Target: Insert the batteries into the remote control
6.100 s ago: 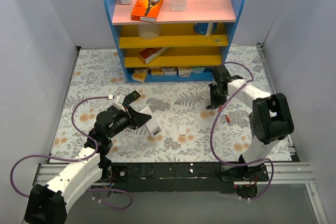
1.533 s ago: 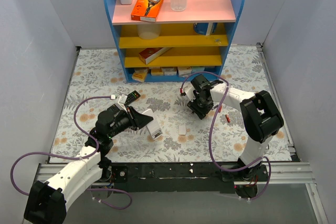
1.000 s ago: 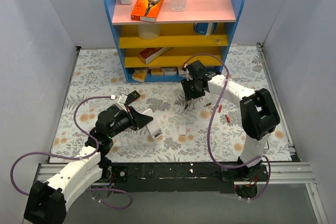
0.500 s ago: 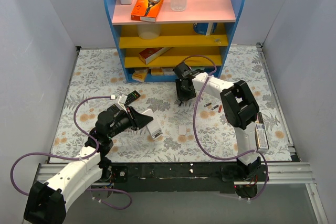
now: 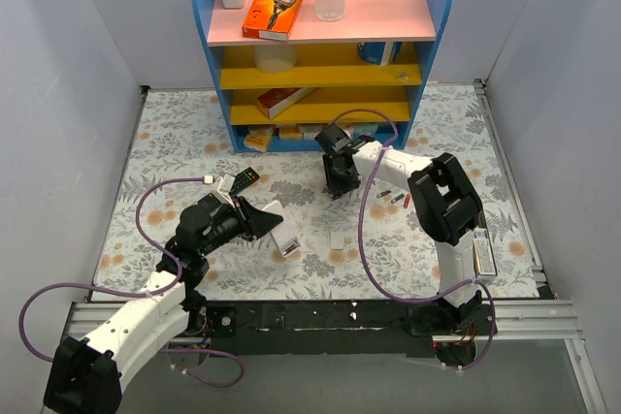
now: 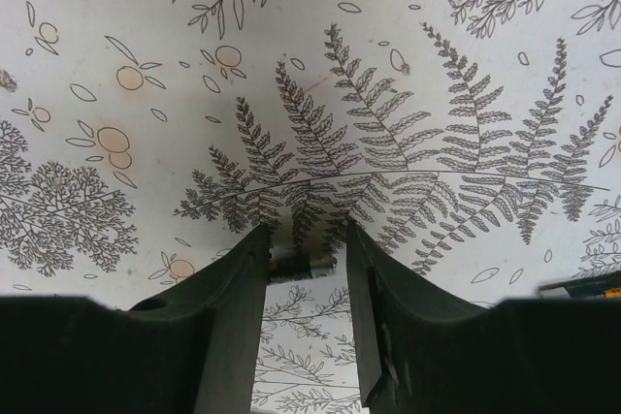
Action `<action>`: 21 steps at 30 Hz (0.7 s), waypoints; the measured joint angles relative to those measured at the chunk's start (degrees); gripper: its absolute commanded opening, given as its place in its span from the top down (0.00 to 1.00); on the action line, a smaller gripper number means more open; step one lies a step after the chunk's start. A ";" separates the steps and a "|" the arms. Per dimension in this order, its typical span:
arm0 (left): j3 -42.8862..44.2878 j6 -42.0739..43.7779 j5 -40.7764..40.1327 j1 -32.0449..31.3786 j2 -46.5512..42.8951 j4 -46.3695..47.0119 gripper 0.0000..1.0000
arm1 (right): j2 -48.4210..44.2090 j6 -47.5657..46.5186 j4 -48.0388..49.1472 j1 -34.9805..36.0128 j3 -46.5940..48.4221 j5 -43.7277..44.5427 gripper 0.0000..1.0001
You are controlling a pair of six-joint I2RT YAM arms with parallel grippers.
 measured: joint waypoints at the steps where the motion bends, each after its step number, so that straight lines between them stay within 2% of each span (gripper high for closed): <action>1: 0.00 0.00 0.00 0.00 0.00 0.00 1.00 | -0.07 0.15 -0.04 0.00 -0.11 -0.15 0.55; 9: 0.00 -0.02 -0.02 0.00 -0.09 0.00 1.00 | -0.44 1.75 -0.02 0.00 -0.26 -0.72 0.53; 12: 0.00 -0.02 -0.04 -0.07 -0.13 0.00 1.00 | -1.57 2.89 -0.20 0.00 -0.72 -0.61 0.50; 17: 0.00 -0.07 -0.22 -0.13 -0.42 -0.02 1.00 | -5.66 8.04 -0.85 0.00 -2.40 0.96 0.47; 18: 0.00 -0.07 -0.26 -0.15 -0.55 -0.02 1.00 | -7.10 9.99 -0.74 0.00 -3.63 1.20 0.36; 21: 0.00 -0.11 -0.31 -0.15 -0.85 -0.04 1.00 | -10.71 16.15 -1.16 0.00 -7.04 1.36 0.36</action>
